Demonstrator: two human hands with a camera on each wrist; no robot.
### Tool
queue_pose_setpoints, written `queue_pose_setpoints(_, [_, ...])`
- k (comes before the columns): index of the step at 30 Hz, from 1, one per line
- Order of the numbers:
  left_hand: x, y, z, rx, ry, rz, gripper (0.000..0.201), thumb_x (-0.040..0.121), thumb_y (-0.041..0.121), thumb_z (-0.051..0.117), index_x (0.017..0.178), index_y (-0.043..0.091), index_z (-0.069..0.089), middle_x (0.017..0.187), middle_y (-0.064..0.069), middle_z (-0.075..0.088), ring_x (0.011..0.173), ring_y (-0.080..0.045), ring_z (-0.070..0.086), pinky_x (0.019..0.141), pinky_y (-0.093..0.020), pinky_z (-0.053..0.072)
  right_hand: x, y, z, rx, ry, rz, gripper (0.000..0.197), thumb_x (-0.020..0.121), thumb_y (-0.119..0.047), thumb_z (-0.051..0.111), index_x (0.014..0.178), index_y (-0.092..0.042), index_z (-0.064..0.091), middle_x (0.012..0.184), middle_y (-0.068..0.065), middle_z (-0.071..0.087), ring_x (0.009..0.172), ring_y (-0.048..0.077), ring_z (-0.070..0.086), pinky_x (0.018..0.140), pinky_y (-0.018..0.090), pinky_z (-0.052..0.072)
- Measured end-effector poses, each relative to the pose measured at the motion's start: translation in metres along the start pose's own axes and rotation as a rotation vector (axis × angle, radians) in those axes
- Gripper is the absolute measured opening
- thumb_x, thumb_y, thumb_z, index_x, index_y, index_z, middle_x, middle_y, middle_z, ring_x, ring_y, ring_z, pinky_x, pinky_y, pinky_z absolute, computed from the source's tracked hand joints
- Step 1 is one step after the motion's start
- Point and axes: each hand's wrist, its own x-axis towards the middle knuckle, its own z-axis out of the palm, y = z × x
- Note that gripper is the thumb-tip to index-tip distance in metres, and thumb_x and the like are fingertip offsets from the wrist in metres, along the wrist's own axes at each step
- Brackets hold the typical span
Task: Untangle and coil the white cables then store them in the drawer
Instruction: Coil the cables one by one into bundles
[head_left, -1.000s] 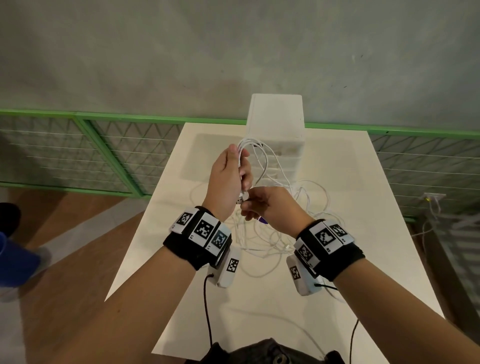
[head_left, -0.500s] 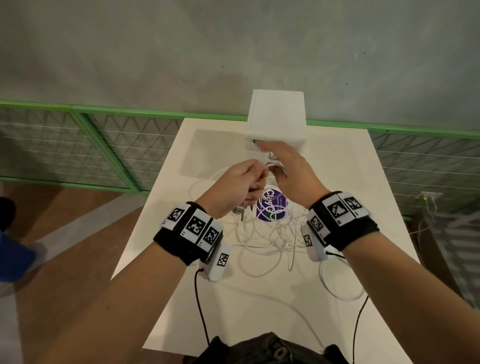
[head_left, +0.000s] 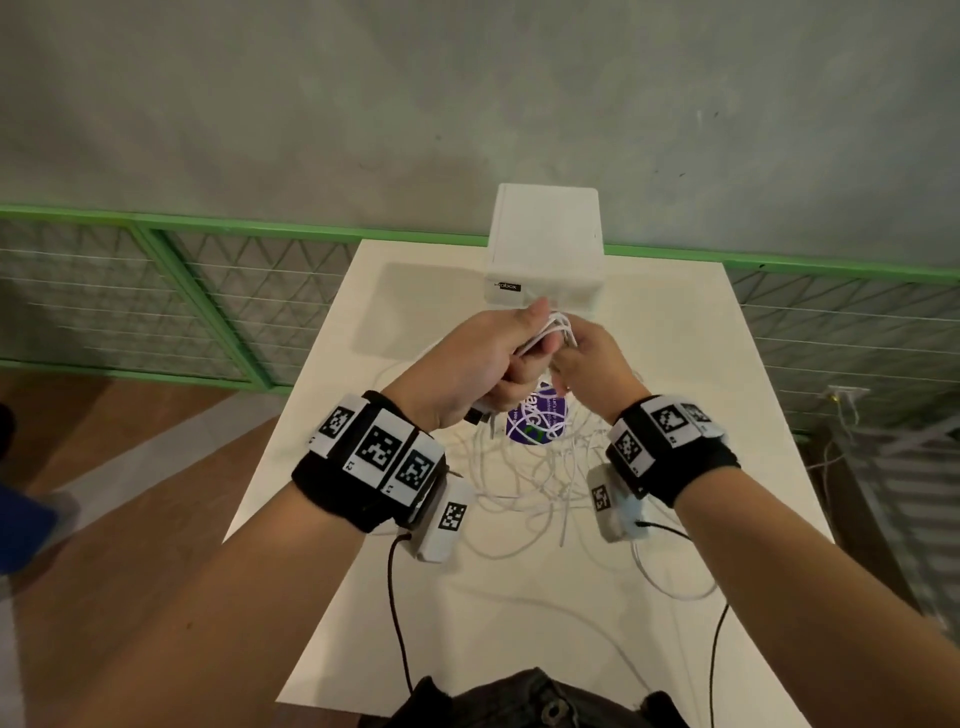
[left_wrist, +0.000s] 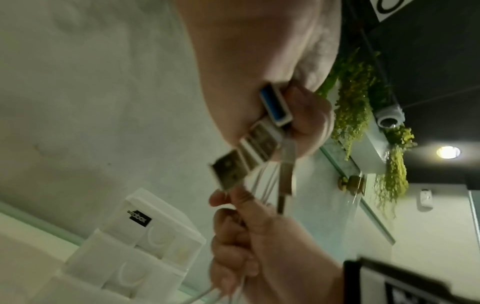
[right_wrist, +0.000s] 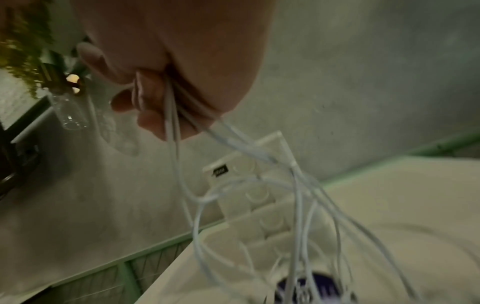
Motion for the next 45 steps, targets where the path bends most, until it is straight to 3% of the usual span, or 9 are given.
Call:
queue_pose_setpoints(8, [-0.006, 0.014, -0.002, -0.334, 0.110, 0.292, 0.046, 0.100, 0.039, 0.021, 0.082, 0.011, 0.053, 0.047, 0.009, 0.019, 0.035, -0.003, 0.017, 0.039, -0.016, 0.012, -0.020, 0.011, 0.035, 0.150, 0.024, 0.022, 0.037, 0.087, 0.012, 0.040, 0.083, -0.023, 0.053, 0.064, -0.005, 0.053, 0.045, 0.002, 0.046, 0.050, 0.024, 0.049])
queue_pose_setpoints(13, [-0.006, 0.019, -0.010, -0.467, 0.211, 0.455, 0.042, 0.103, 0.029, 0.022, 0.102, 0.007, 0.057, 0.049, 0.010, 0.025, 0.038, -0.002, 0.021, 0.038, -0.018, 0.018, -0.018, 0.016, 0.043, -0.044, 0.039, -0.105, 0.022, 0.093, -0.013, 0.051, 0.085, -0.033, 0.049, 0.064, -0.005, 0.060, 0.062, 0.030, 0.056, 0.066, 0.037, 0.048])
queue_pose_setpoints(17, [-0.007, 0.026, -0.018, -0.458, 0.267, 0.519, 0.040, 0.103, 0.027, 0.022, 0.105, 0.005, 0.056, 0.049, 0.010, 0.028, 0.039, -0.004, 0.022, 0.038, -0.018, 0.021, -0.018, 0.024, 0.037, -0.107, 0.085, -0.145, 0.010, 0.095, -0.015, 0.047, 0.096, -0.024, 0.051, 0.066, -0.008, 0.057, 0.062, 0.007, 0.054, 0.065, 0.018, 0.044])
queue_pose_setpoints(26, [-0.015, 0.073, -0.046, -0.652, 0.431, 0.717, 0.031, 0.103, 0.021, 0.027, 0.102, 0.005, 0.053, 0.053, 0.006, 0.040, 0.045, -0.007, 0.032, 0.046, -0.020, 0.027, -0.047, 0.055, 0.041, -0.366, -0.219, 0.039, 0.013, 0.097, -0.018, 0.040, 0.088, -0.021, 0.048, 0.070, -0.016, 0.049, 0.064, 0.006, 0.047, 0.069, 0.023, 0.034])
queue_pose_setpoints(31, [0.002, 0.050, -0.054, -0.383, 0.559, 0.755, 0.020, 0.102, 0.010, 0.026, 0.102, 0.008, 0.046, 0.060, 0.006, 0.047, 0.052, -0.009, 0.040, 0.052, -0.021, 0.032, -0.049, 0.052, 0.045, -0.457, -0.368, -0.018, 0.028, 0.098, -0.036, 0.033, 0.120, -0.027, 0.047, 0.095, -0.007, 0.061, 0.084, 0.010, 0.053, 0.079, 0.025, 0.038])
queue_pose_setpoints(35, [0.010, 0.030, -0.069, -0.252, 0.671, 0.743, 0.017, 0.100, 0.008, 0.027, 0.103, 0.012, 0.043, 0.066, 0.005, 0.047, 0.056, -0.009, 0.042, 0.056, -0.021, 0.036, -0.050, 0.055, 0.032, -0.628, -0.399, -0.200, 0.062, 0.085, -0.070, 0.014, 0.095, -0.025, 0.056, 0.083, 0.001, 0.068, 0.075, 0.016, 0.059, 0.071, 0.031, 0.046])
queue_pose_setpoints(37, [0.013, 0.021, -0.072, -0.159, 0.724, 0.749, 0.017, 0.100, 0.007, 0.027, 0.102, 0.015, 0.042, 0.069, 0.003, 0.044, 0.057, -0.009, 0.041, 0.057, -0.020, 0.036, -0.050, 0.054, 0.029, -0.689, -0.386, -0.300, 0.054, 0.085, -0.069, 0.020, 0.076, -0.024, 0.048, 0.061, 0.002, 0.058, 0.057, 0.017, 0.048, 0.055, 0.029, 0.036])
queue_pose_setpoints(41, [0.020, 0.014, -0.075, -0.107, 0.781, 0.767, 0.017, 0.100, 0.007, 0.026, 0.102, 0.016, 0.041, 0.071, 0.002, 0.042, 0.057, -0.009, 0.041, 0.059, -0.022, 0.036, -0.049, 0.050, 0.034, -0.784, -0.430, -0.367, 0.045, 0.089, -0.060, 0.026, 0.069, -0.024, 0.044, 0.053, 0.003, 0.046, 0.053, 0.020, 0.039, 0.056, 0.026, 0.027])
queue_pose_setpoints(45, [0.026, 0.016, -0.067, -0.205, 0.744, 0.770, 0.018, 0.101, 0.005, 0.025, 0.100, 0.014, 0.040, 0.071, 0.000, 0.042, 0.055, -0.008, 0.044, 0.057, -0.021, 0.038, -0.046, 0.048, 0.042, -0.879, -0.596, -0.171, 0.044, 0.094, -0.054, 0.030, 0.105, -0.023, 0.061, 0.085, 0.009, 0.068, 0.083, 0.027, 0.059, 0.072, 0.029, 0.041])
